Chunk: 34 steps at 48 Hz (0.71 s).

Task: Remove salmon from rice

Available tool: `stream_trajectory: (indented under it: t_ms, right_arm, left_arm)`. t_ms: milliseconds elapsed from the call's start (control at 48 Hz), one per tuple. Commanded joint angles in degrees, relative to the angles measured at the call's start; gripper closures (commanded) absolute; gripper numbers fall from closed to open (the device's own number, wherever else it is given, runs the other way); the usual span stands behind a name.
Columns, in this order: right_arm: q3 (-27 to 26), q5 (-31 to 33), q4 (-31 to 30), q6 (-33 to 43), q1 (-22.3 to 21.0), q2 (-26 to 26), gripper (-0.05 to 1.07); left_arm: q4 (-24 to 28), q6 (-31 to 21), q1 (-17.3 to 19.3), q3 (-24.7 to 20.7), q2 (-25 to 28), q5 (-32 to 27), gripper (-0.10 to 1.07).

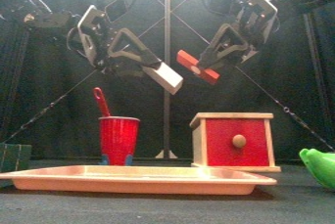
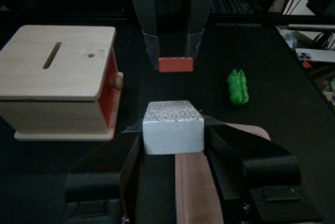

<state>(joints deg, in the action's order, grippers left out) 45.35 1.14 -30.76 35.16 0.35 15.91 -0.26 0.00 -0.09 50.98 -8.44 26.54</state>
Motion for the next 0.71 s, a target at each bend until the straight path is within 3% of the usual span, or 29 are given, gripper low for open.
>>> stream_trajectory:
  t_ms: [0, 229, 688]
  right_arm:
    - [-0.3, -0.3, 0.2, 0.1, 0.1, 2.2, 0.61]
    - [0.2, -0.3, 0.2, 0.1, 0.1, 2.8, 0.61]
    - [0.1, -0.3, 0.3, 0.1, 0.1, 2.8, 0.61]
  left_arm:
    - [-0.1, 0.1, -0.4, 0.2, -2.2, 0.4, 0.55]
    - [-0.1, 0.1, -0.8, 2.4, -4.6, 0.4, 0.55]
    - [0.0, 0.2, -0.8, 2.4, -4.8, 0.4, 0.55]
